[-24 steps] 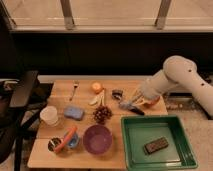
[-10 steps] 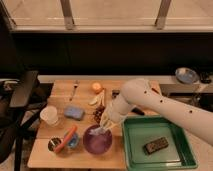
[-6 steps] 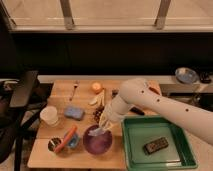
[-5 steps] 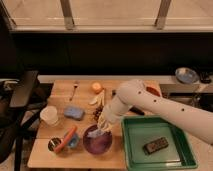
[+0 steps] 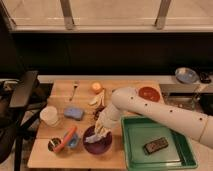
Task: Wipe purple bowl with towel
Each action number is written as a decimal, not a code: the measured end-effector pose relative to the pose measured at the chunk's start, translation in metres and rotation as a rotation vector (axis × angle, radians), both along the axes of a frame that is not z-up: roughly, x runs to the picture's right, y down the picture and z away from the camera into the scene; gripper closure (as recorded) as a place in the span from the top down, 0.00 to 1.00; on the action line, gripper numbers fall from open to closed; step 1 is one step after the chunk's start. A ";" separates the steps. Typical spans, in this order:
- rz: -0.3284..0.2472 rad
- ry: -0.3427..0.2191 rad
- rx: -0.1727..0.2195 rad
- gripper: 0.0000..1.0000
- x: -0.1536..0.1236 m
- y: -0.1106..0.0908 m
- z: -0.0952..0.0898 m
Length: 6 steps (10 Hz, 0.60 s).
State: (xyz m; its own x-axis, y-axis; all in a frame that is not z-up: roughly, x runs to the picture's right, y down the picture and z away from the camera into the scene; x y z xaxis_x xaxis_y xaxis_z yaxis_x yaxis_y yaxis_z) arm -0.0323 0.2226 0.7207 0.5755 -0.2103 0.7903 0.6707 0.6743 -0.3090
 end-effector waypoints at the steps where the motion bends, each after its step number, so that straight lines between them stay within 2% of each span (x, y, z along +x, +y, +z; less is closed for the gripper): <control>1: -0.002 0.002 -0.013 0.00 0.000 0.006 0.002; 4: 0.010 0.055 -0.044 0.00 0.012 0.019 0.006; 6: 0.017 0.109 -0.053 0.00 0.036 0.012 0.016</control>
State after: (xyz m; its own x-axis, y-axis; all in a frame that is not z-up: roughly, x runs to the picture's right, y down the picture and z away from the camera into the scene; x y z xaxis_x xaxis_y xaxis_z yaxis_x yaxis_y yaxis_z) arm 0.0034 0.2343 0.7365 0.6620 -0.1587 0.7325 0.6194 0.6662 -0.4154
